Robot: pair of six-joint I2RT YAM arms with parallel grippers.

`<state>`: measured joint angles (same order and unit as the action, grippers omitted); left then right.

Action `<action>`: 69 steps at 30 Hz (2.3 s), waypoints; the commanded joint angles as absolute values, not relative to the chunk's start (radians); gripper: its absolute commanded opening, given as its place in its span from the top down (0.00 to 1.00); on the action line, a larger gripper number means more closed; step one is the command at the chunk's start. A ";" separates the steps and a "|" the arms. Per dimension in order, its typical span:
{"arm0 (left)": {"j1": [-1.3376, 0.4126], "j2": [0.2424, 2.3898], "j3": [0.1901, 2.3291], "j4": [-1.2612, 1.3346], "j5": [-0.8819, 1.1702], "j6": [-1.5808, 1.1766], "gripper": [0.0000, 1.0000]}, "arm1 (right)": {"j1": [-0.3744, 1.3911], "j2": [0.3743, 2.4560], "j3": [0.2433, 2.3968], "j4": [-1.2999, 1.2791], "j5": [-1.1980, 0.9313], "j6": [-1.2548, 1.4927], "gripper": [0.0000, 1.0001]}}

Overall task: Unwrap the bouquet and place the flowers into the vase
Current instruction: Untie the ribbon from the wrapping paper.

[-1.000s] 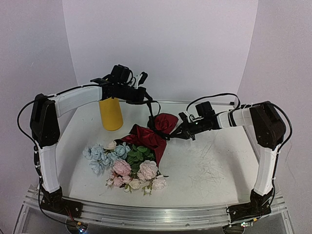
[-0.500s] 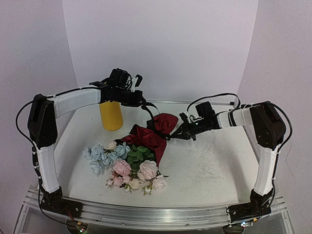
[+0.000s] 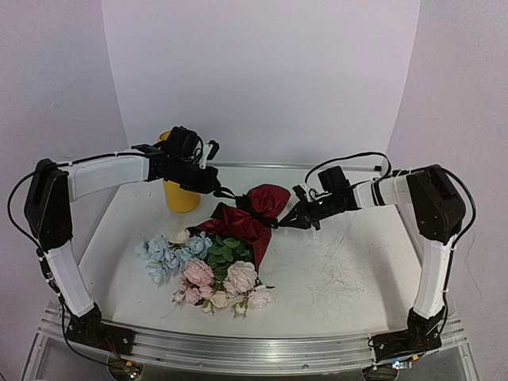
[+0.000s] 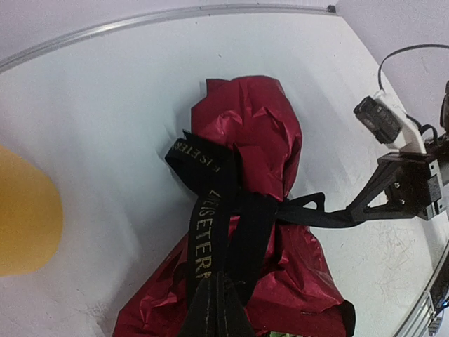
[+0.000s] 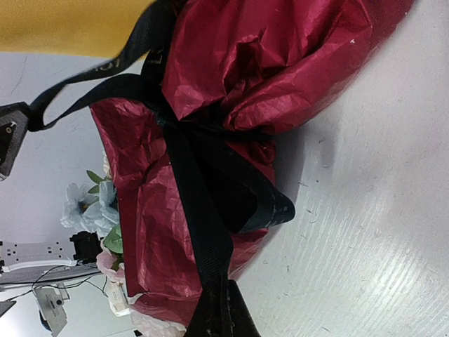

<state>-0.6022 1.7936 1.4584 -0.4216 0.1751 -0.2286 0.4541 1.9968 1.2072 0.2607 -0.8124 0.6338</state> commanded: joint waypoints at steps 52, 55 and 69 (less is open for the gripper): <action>-0.600 1.700 1.707 -0.392 -0.490 -0.047 1.00 | 0.367 1.901 1.225 -0.008 -0.500 0.526 1.00; -0.600 1.692 1.693 -0.389 -0.532 -0.033 1.00 | 0.354 1.897 1.231 -0.042 -0.469 0.516 1.00; -0.601 1.652 1.635 -0.385 -0.737 -0.035 1.00 | 0.258 1.812 1.247 -0.134 -0.252 0.477 1.00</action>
